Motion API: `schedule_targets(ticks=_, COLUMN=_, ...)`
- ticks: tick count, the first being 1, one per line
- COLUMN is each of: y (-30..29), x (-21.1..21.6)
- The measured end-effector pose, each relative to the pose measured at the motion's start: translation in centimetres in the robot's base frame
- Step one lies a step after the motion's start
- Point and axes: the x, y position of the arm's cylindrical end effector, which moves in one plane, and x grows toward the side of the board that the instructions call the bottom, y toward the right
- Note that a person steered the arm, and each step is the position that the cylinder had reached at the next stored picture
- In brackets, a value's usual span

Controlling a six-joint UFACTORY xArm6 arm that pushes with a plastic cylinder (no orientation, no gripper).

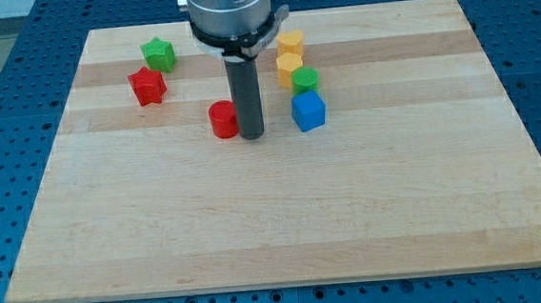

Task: Drag the red blocks to the bottom of green star

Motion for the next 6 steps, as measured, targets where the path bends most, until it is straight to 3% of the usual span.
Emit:
schedule_targets(ticks=3, y=-2.1, x=-4.3)
schedule_targets(ticks=6, y=-7.9, x=-4.1)
